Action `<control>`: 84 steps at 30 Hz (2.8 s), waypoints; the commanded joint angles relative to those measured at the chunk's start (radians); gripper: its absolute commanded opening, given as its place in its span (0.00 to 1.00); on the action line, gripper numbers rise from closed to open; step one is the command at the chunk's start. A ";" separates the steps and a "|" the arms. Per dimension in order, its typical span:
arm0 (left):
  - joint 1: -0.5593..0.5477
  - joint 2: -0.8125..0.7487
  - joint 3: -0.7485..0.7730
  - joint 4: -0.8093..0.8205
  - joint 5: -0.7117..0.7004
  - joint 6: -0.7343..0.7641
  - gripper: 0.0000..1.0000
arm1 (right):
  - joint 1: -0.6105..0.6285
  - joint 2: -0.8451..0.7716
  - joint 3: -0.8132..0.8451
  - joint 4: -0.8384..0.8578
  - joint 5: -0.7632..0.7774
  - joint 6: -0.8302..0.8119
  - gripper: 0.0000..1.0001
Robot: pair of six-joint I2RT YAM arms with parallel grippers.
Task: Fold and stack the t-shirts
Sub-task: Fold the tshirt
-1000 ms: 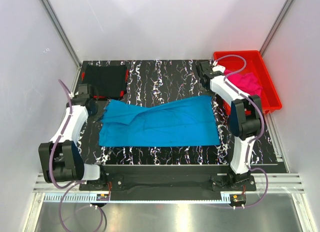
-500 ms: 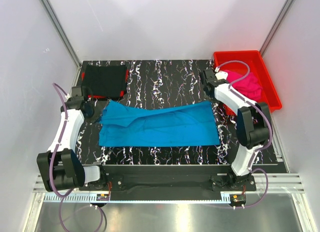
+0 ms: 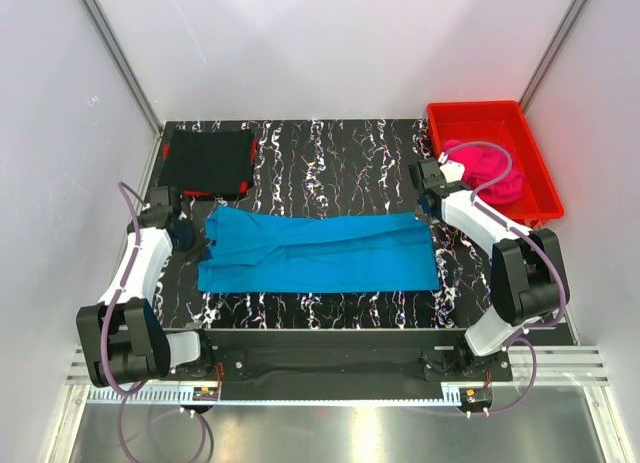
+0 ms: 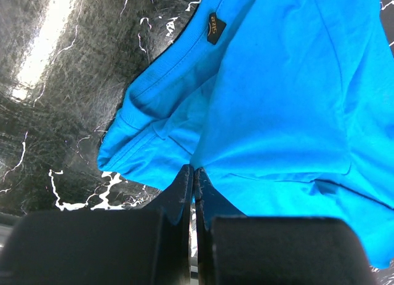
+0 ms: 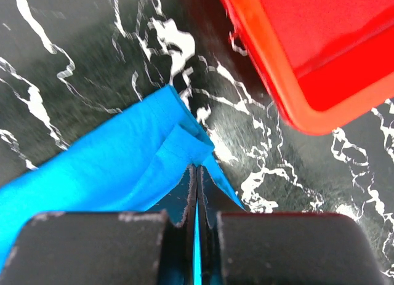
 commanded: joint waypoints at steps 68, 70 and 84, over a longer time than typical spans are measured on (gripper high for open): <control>-0.044 0.552 0.465 0.237 0.118 0.252 0.52 | -0.042 0.148 -0.011 0.194 -0.263 0.009 0.22; -0.048 0.572 0.468 0.254 0.139 0.252 0.51 | -0.048 0.156 -0.004 0.185 -0.247 0.003 0.22; -0.068 0.642 0.488 0.253 0.104 0.235 0.34 | -0.114 0.179 -0.008 0.168 -0.228 -0.003 0.21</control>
